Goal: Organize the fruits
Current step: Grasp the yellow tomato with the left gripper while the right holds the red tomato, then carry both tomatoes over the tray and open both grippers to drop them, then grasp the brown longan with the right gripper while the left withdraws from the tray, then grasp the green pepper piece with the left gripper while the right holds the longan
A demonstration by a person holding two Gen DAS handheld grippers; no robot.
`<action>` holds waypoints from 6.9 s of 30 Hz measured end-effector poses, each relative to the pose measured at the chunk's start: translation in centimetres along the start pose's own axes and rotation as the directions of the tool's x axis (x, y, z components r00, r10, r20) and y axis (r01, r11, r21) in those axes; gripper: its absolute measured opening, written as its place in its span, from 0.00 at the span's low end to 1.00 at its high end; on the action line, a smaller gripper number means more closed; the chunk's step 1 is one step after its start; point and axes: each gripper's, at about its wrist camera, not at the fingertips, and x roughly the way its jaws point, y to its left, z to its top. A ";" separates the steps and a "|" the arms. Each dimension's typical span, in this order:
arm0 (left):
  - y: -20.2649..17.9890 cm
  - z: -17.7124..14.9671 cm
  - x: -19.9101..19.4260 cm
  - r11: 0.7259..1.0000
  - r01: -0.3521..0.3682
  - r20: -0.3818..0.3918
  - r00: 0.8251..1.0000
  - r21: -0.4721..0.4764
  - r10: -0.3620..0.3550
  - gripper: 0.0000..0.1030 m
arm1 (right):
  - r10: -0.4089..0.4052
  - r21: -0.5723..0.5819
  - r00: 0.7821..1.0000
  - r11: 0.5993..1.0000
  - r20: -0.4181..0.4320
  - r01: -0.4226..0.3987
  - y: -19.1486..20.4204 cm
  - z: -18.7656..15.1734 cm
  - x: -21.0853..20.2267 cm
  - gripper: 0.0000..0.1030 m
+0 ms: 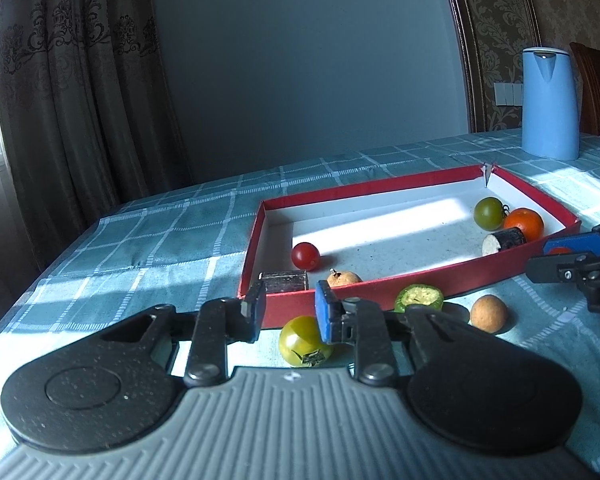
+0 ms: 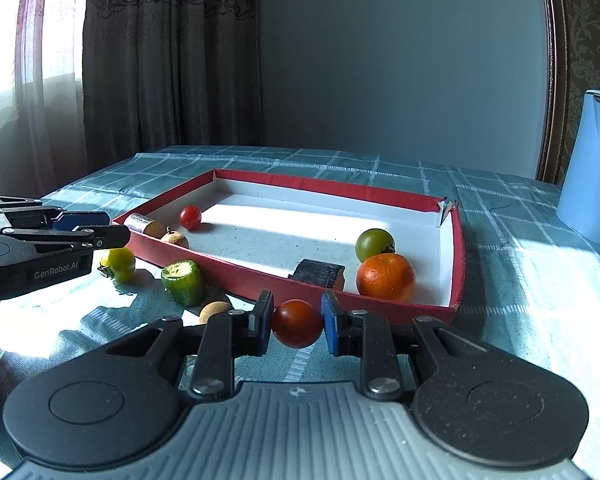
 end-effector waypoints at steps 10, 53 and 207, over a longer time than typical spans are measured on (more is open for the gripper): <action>-0.3 -0.1 0.4 1.000 0.027 -0.031 0.999 0.013 -0.027 0.74 | 0.006 -0.012 1.000 1.000 -0.010 -0.006 0.2 -0.1 0.0 0.25; 1.4 2.9 0.7 0.990 0.101 0.029 0.995 -0.103 -0.098 0.29 | -0.027 -0.038 0.998 0.999 0.064 0.030 -0.3 2.3 -0.3 0.25; -6.2 0.8 3.3 0.982 0.168 -0.165 0.974 0.083 -0.153 0.32 | -0.014 0.004 0.990 1.000 -0.144 0.014 0.3 -0.1 1.2 0.26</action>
